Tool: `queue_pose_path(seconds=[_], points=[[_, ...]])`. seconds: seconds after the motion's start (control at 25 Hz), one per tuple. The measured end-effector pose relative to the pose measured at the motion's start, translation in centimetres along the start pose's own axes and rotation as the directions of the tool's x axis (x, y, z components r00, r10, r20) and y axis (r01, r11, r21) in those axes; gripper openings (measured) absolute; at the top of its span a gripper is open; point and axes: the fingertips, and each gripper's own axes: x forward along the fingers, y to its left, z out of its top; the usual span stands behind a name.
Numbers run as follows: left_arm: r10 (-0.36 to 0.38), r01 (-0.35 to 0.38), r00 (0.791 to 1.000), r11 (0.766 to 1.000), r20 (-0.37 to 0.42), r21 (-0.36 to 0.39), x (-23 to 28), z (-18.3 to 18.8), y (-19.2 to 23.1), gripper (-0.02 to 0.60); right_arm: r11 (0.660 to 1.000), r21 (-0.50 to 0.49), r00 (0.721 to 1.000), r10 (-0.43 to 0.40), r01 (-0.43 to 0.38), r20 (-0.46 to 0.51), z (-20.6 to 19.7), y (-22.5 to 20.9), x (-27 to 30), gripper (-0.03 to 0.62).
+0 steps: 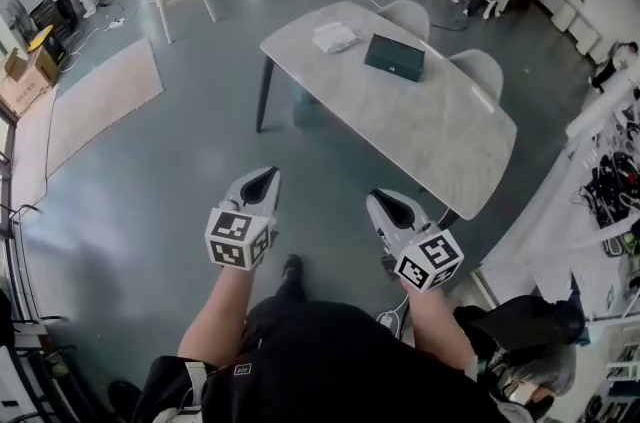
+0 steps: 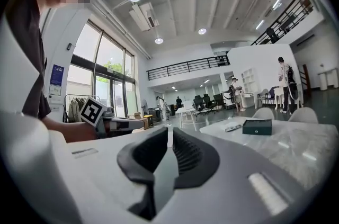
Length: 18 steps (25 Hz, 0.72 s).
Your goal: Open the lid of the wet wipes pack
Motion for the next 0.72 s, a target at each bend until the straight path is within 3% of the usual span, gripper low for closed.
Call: queue_pose_path(seconds=[0.36, 0.72], points=[[-0.049, 0.049, 0.999, 0.999, -0.013, -0.012, 6.8, 1.4, 7.9, 0.008, 1.000, 0.011, 0.998, -0.024, 0.024, -0.057, 0.6, -3.4, 10.3, 0.026], [-0.069, 0.069, 0.998, 0.997, -0.010, -0.029, 8.9, 1.2, 14.9, 0.008, 1.000, -0.029, 0.996, 0.001, -0.003, -0.086, 1.2, -2.5, 19.7, 0.034]])
